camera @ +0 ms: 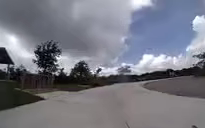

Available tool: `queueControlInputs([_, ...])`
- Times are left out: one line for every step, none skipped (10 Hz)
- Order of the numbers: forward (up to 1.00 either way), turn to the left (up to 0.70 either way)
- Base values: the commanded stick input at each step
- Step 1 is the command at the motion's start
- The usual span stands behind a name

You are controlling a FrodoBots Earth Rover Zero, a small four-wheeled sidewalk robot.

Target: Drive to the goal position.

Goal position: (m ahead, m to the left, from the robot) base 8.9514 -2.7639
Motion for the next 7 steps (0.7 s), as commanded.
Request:
queueControlInputs([0.85,0.0])
queueControlInputs([0.85,0.0])
queueControlInputs([0.85,0.0])
queueControlInputs([0.85,0.0])
queueControlInputs([0.85,0.0])
queueControlInputs([0.85,0.0])
queueControlInputs([0.85,0.0])
